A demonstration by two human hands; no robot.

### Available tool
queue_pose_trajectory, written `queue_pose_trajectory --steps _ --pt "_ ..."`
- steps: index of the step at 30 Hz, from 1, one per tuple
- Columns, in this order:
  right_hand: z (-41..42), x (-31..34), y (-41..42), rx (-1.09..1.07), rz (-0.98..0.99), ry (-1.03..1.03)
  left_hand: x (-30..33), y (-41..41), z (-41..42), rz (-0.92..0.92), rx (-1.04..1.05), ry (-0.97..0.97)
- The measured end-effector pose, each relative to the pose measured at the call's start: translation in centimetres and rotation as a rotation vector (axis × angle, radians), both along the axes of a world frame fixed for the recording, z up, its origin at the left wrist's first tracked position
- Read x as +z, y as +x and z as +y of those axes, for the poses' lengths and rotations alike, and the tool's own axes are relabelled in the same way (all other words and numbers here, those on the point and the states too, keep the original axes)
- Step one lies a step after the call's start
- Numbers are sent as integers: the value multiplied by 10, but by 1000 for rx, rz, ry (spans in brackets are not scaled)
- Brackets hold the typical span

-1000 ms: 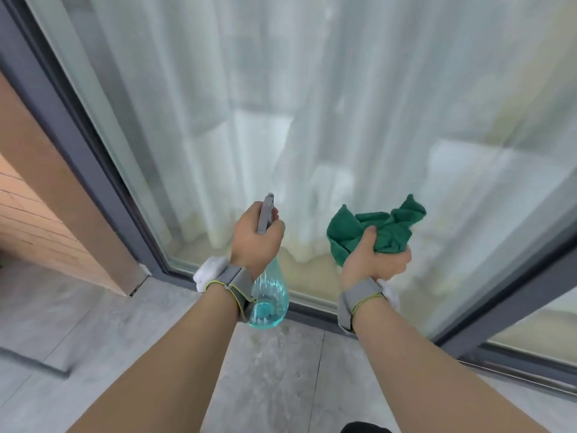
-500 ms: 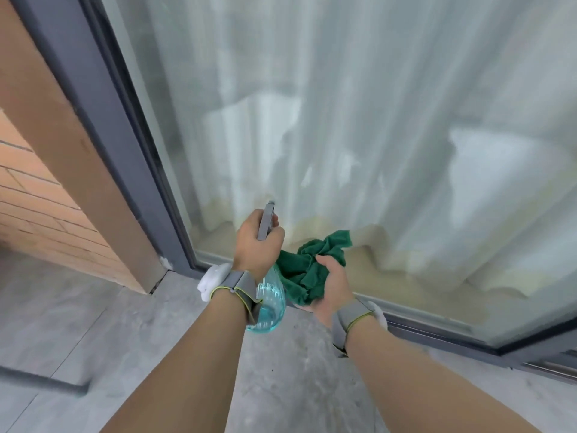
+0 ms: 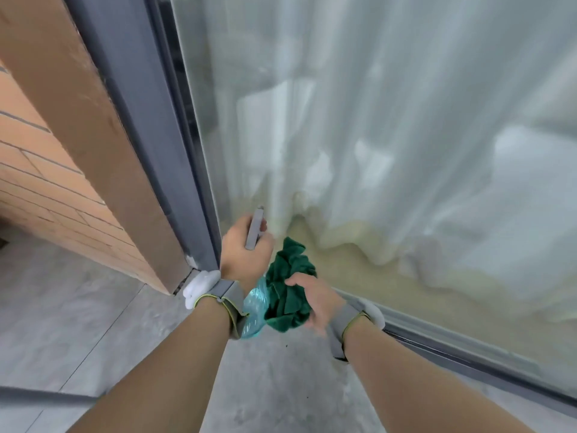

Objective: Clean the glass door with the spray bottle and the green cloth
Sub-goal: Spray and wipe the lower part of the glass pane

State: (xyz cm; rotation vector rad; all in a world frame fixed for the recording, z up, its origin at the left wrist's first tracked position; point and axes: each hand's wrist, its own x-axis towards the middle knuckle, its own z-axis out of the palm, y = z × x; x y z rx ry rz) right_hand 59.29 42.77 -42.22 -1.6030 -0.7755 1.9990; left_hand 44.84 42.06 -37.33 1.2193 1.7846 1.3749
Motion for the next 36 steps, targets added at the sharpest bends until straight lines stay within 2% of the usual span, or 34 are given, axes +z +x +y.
queue_pose_trajectory --steps 6,10,12,15,22,27,32,36 --pt "4 -2 -20 176 -19 13 -16 -45 -8 22 -16 43" --pt "3 1 -11 167 64 -57 -11 -62 -13 14 -48 -10" --pt "3 -11 -8 95 148 -110 -13 -62 -15 18 -77 -15" --pt "1 -40 -17 -125 319 -202 -21 -61 -17 55 -147 2" --pt "-18 -71 -55 -635 563 -195 -18 -54 -4 40 -230 58" --pt "-24 -67 -60 -664 679 -40 -14 -60 -7 57 -260 70" --pt "-19 -63 -52 -380 699 -120 -11 -79 -8 91 -256 38" --pt "-23 -75 -58 -361 723 -78 -15 -80 -14 108 -241 16"
